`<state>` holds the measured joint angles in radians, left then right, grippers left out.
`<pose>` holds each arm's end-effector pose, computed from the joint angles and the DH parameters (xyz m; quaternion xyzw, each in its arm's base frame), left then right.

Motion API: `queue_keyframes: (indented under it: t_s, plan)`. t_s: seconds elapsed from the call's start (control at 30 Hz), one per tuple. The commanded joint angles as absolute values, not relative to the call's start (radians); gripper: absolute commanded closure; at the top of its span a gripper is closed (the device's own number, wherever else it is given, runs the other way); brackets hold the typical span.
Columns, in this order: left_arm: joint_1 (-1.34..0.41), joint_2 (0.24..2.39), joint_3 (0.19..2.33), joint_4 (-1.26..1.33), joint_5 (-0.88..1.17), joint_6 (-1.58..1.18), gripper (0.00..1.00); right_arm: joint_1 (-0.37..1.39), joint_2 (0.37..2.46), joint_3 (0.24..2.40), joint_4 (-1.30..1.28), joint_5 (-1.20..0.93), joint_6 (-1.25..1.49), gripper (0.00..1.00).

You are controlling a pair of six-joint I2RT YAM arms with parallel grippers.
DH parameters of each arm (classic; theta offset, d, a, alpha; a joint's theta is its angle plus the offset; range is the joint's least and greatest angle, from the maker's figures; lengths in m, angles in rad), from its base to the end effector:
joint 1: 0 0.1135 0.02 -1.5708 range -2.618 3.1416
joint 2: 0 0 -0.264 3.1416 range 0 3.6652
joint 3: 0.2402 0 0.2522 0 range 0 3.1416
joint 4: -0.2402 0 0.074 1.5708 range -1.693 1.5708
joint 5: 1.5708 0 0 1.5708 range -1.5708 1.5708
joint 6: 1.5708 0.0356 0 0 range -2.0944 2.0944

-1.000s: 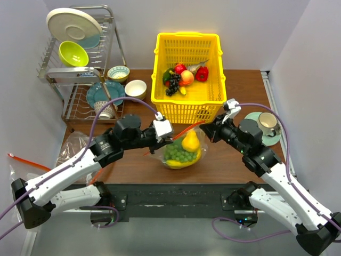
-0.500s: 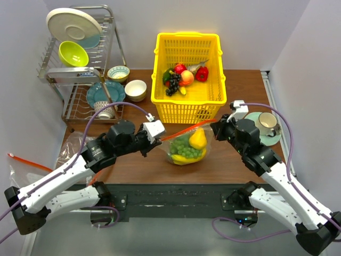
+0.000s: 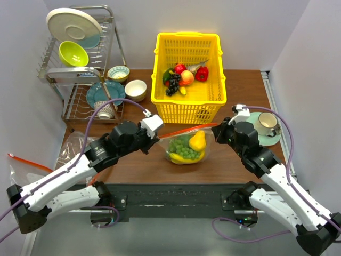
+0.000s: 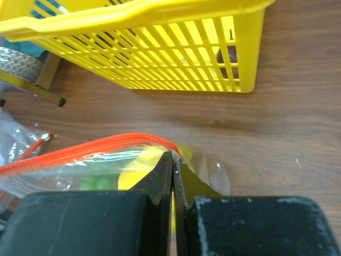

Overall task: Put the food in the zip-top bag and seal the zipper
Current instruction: Zip the zipper food storage bag at the center of the board, then move the zipper food storage bag to the center of the board, then reset both arms

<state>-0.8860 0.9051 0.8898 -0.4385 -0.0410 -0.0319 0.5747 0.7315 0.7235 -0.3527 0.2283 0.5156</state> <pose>0.1284 -0.1550 0.3293 0.3413 0.7762 -0.2191 0.4827 0.1476 0.0860 0.3095 0.0406 0.8187 0.2129 0.5318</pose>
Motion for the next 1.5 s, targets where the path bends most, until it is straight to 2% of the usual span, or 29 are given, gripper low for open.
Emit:
queue_keyframes:
  t_s: [0.0, 0.17, 0.43, 0.47, 0.5, 0.6, 0.63, 0.67, 0.7, 0.73, 0.8, 0.83, 0.87, 0.9, 0.93, 0.97, 1.0, 1.07, 1.13, 1.47]
  plan:
    - [-0.85, 0.994, 0.923, -0.384, -0.164, -0.037, 1.0, 0.552, 0.791, 0.733, -0.316, 0.339, 0.523, 1.0]
    - [-0.691, 1.114, 0.969, -0.315, -0.088, -0.037, 1.0, 0.551, 0.896, 0.773, -0.278, 0.391, 0.508, 1.0]
    - [-0.632, 1.242, 1.038, -0.215, -0.126, -0.025, 1.0, 0.546, 1.086, 0.902, -0.247, 0.485, 0.456, 1.0]
    - [-0.624, 1.253, 1.042, -0.2, -0.127, -0.022, 1.0, 0.543, 1.103, 0.914, -0.247, 0.491, 0.451, 0.99]
    - [-0.62, 1.271, 1.049, -0.192, -0.138, -0.021, 1.0, 0.54, 1.133, 0.943, -0.247, 0.498, 0.445, 0.94]
    - [-0.609, 1.293, 1.063, -0.176, -0.141, -0.025, 0.85, 0.538, 1.17, 1.001, -0.279, 0.488, 0.434, 0.85]
    - [-0.609, 1.292, 1.066, -0.175, -0.138, -0.025, 0.72, 0.537, 1.169, 1.011, -0.288, 0.48, 0.428, 0.84]
    - [-0.609, 1.289, 1.068, -0.173, -0.134, -0.028, 0.66, 0.537, 1.164, 1.02, -0.299, 0.474, 0.425, 0.79]
    - [-0.609, 1.272, 1.065, -0.17, -0.124, -0.029, 0.62, 0.537, 1.157, 1.023, -0.305, 0.469, 0.423, 0.67]
    - [-0.609, 1.263, 1.062, -0.17, -0.123, -0.029, 0.54, 0.537, 1.132, 1.026, -0.32, 0.456, 0.42, 0.6]
    - [-0.609, 1.224, 1.057, -0.178, -0.108, -0.037, 0.47, 0.538, 1.099, 1.031, -0.337, 0.443, 0.413, 0.42]
    - [-0.607, 1.207, 1.054, -0.184, -0.098, -0.046, 0.37, 0.537, 1.063, 1.032, -0.363, 0.43, 0.408, 0.38]
    - [-0.609, 1.192, 1.051, -0.199, -0.091, -0.051, 0.33, 0.537, 1.043, 1.043, -0.379, 0.42, 0.403, 0.35]
    - [-0.609, 1.154, 1.046, -0.207, -0.066, -0.057, 0.3, 0.538, 1.026, 1.049, -0.396, 0.413, 0.399, 0.25]
    - [-0.607, 1.132, 1.043, -0.216, -0.058, -0.07, 0.24, 0.537, 0.991, 1.055, -0.429, 0.405, 0.391, 0.23]
    - [-0.609, 1.109, 1.039, -0.23, -0.048, -0.08, 0.22, 0.537, 0.976, 1.063, -0.443, 0.397, 0.39, 0.2]
    - [-0.609, 1.059, 1.028, -0.236, -0.032, -0.086, 0.18, 0.537, 0.96, 1.069, -0.46, 0.397, 0.388, 0.13]
    - [-0.609, 1.004, 1.019, -0.259, -0.031, -0.112, 0.07, 0.537, 0.922, 1.091, -0.523, 0.396, 0.394, 0.08]
    - [-0.607, 0.925, 1.005, -0.276, -0.06, -0.138, 0.02, 0.537, 0.896, 1.1, -0.581, 0.394, 0.396, 0.02]
    - [-0.609, 0.611, 0.819, -0.313, -0.21, -0.27, 0.0, 0.537, 0.684, 1.063, -0.719, 0.391, 0.425, 0.02]
